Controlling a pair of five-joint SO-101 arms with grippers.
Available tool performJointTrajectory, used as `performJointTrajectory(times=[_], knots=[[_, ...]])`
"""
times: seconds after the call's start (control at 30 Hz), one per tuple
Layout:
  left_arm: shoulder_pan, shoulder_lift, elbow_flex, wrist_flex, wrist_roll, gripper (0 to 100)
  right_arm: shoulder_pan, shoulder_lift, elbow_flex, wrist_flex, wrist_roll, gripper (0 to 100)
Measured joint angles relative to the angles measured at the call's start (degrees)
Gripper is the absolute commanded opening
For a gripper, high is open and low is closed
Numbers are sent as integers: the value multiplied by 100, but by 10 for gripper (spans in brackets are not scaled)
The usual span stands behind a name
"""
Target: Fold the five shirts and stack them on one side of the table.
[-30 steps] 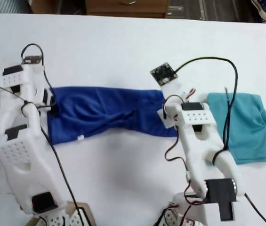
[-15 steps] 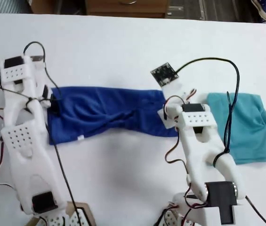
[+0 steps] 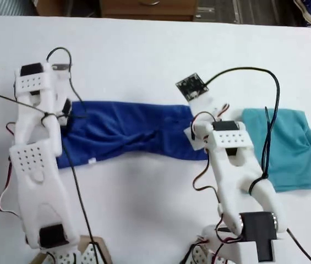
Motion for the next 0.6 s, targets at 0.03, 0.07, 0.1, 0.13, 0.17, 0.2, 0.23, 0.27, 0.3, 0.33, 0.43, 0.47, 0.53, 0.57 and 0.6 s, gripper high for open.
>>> performJointTrajectory(times=[0.03,0.07,0.1,0.13,0.17,0.2,0.23,0.27,0.3,0.33,0.43,0.47,0.53,0.57,0.6], knots=[[-62,0,0,0,-70,21,0,0,0,0,0,123],[-158,9,-26,0,-158,21,0,0,0,0,0,123],[-273,18,-79,0,-229,21,0,0,0,0,0,123],[-422,18,-132,0,-264,21,0,0,0,0,0,123],[-607,26,-220,0,-290,21,0,0,0,0,0,123],[-826,62,-334,0,-316,21,0,0,0,0,0,123],[-1046,123,-475,0,-316,21,0,0,0,0,0,123],[-1240,158,-624,0,-316,21,0,0,0,0,0,123],[-1415,167,-774,0,-316,21,0,0,0,0,0,123],[-1547,176,-923,0,-316,21,0,0,0,0,0,123],[-1837,211,-1222,-9,-316,21,0,0,0,-26,0,123],[-1881,211,-1275,-9,-325,21,0,0,0,-26,0,123],[-1899,211,-1284,-9,-325,21,0,0,0,-26,-9,123],[-1873,211,-1284,-9,-325,21,0,0,0,-26,-18,123],[-1829,202,-1248,-9,-325,21,0,0,0,-26,-18,123]])
